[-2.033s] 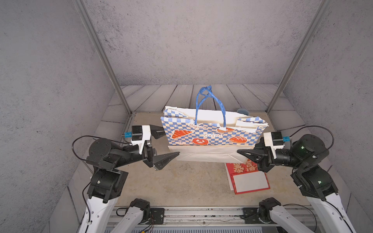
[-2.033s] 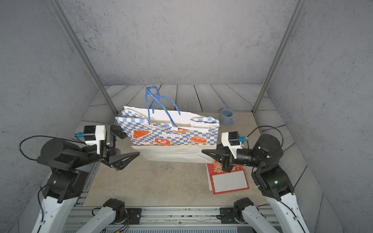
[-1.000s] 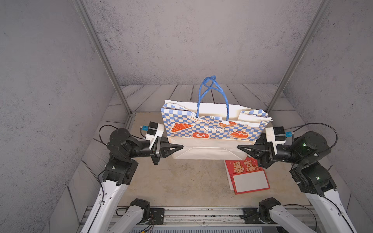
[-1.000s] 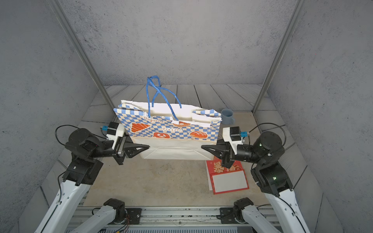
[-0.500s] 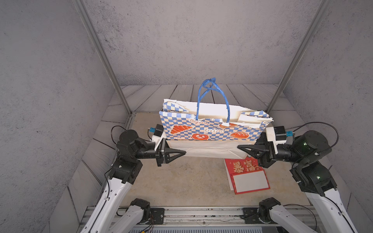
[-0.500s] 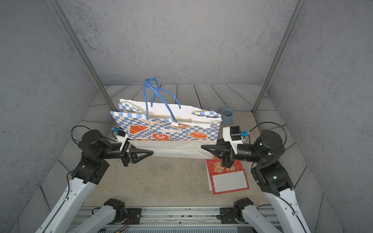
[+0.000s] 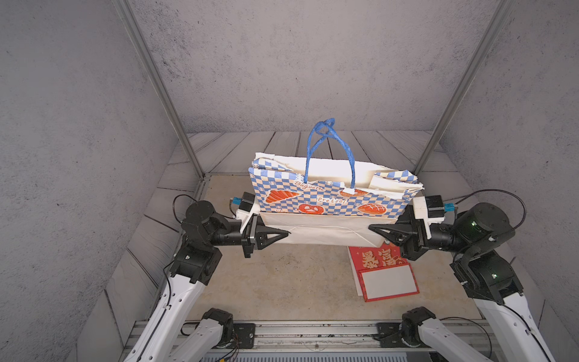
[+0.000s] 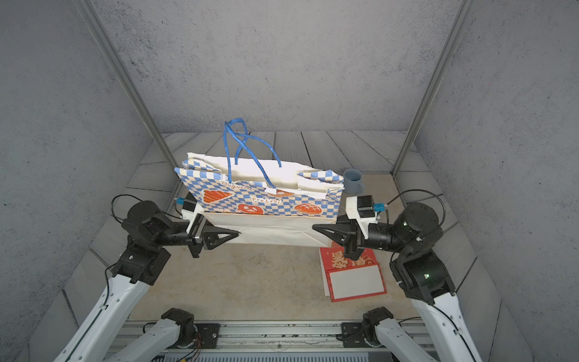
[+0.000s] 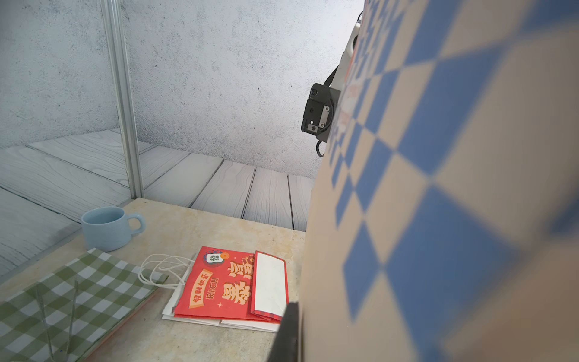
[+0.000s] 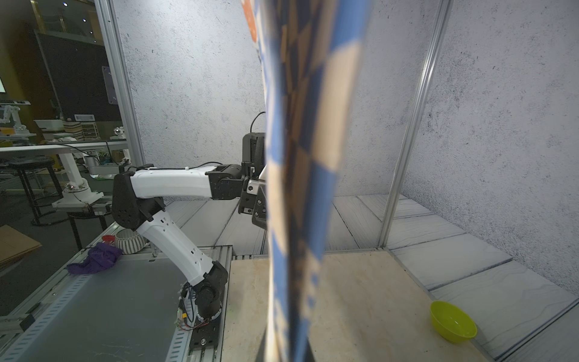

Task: Put away the paper bag
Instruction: Press the paper bag at the center of the board.

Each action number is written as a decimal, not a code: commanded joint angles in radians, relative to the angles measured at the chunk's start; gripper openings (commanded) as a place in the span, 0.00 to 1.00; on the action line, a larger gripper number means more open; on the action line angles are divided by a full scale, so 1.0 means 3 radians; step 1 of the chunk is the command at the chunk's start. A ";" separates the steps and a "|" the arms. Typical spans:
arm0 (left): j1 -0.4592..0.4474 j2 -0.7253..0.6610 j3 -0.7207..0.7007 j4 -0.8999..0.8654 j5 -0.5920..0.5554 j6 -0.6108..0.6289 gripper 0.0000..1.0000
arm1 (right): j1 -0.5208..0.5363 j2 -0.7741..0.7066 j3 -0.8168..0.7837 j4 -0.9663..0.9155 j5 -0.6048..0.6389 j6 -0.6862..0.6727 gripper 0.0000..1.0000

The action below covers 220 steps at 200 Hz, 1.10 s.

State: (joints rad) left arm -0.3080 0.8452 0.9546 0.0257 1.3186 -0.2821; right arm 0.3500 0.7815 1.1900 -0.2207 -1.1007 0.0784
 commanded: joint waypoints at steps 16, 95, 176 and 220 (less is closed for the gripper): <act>-0.0021 -0.0055 -0.0086 -0.0123 -0.0029 0.0121 0.49 | 0.0001 -0.0013 0.0055 0.0025 -0.0012 -0.0001 0.00; -0.0021 -0.0010 -0.0098 -0.0090 0.0045 0.0049 0.00 | -0.0002 -0.0002 0.0073 -0.0046 -0.0021 -0.0030 0.00; -0.0021 -0.0091 0.0085 0.0027 -0.0148 -0.0002 0.68 | 0.0003 -0.0007 0.0032 -0.0163 0.0003 -0.0104 0.00; -0.0021 -0.0067 0.0275 0.0398 -0.0246 -0.0087 0.59 | 0.0003 0.0006 -0.0045 -0.0227 -0.0037 -0.0134 0.00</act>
State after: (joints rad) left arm -0.3107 0.8299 0.9863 0.0330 1.2613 -0.2787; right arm 0.3500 0.7822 1.1873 -0.2787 -1.0981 0.0509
